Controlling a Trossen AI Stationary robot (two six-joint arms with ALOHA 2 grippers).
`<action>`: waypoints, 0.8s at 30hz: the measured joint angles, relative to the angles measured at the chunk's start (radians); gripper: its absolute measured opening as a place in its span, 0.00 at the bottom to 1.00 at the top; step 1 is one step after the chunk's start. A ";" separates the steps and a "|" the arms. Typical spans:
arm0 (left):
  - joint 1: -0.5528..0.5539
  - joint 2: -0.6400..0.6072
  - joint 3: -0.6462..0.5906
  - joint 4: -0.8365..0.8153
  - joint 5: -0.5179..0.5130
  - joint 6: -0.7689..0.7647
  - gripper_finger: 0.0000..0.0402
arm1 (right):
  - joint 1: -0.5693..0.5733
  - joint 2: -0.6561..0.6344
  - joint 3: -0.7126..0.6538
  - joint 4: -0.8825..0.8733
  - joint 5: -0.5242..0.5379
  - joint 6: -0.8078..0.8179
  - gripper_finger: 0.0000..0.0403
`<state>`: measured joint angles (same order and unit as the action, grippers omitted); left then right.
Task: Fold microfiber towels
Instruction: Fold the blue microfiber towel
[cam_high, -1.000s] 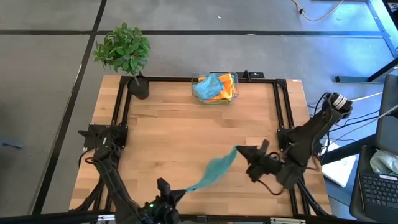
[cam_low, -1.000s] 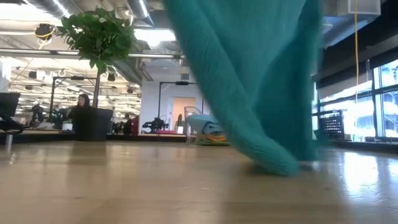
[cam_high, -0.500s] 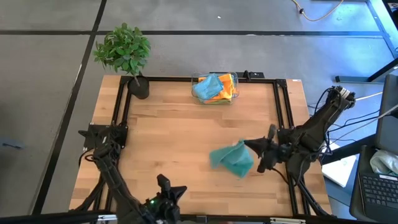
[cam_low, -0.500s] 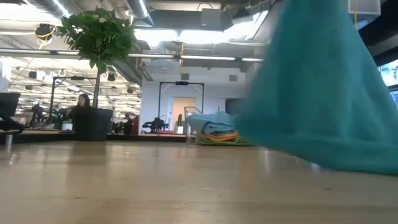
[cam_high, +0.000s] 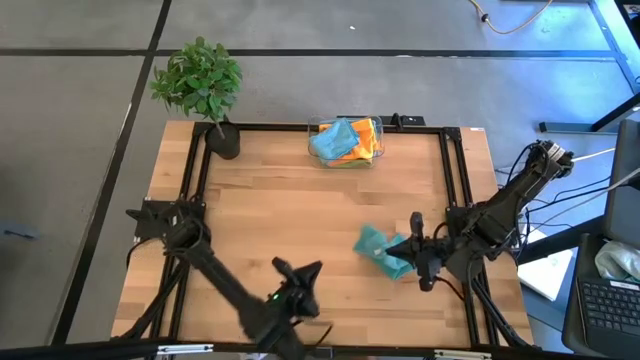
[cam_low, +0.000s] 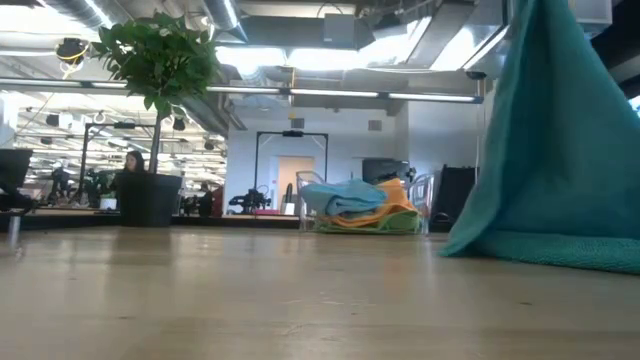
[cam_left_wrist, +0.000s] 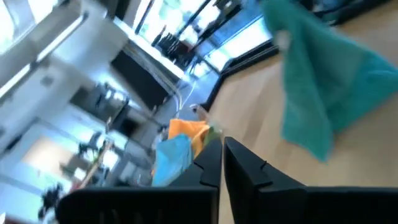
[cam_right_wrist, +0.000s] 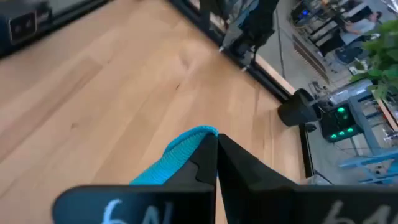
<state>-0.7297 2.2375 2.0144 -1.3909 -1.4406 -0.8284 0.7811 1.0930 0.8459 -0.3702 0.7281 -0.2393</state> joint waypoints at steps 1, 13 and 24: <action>0.023 0.000 0.003 0.017 0.006 0.006 0.04 | 0.000 0.000 0.000 0.009 0.005 0.010 0.02; 0.226 0.000 0.037 0.869 0.398 0.688 0.23 | -0.048 0.000 0.000 0.012 0.021 0.051 0.02; 0.318 0.000 0.037 0.890 0.692 0.595 0.33 | 0.000 0.000 0.000 0.013 0.044 0.046 0.03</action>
<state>-0.4114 2.2379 2.0514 -0.5011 -0.7490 -0.2329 0.7807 1.0927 0.8459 -0.3568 0.7719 -0.1936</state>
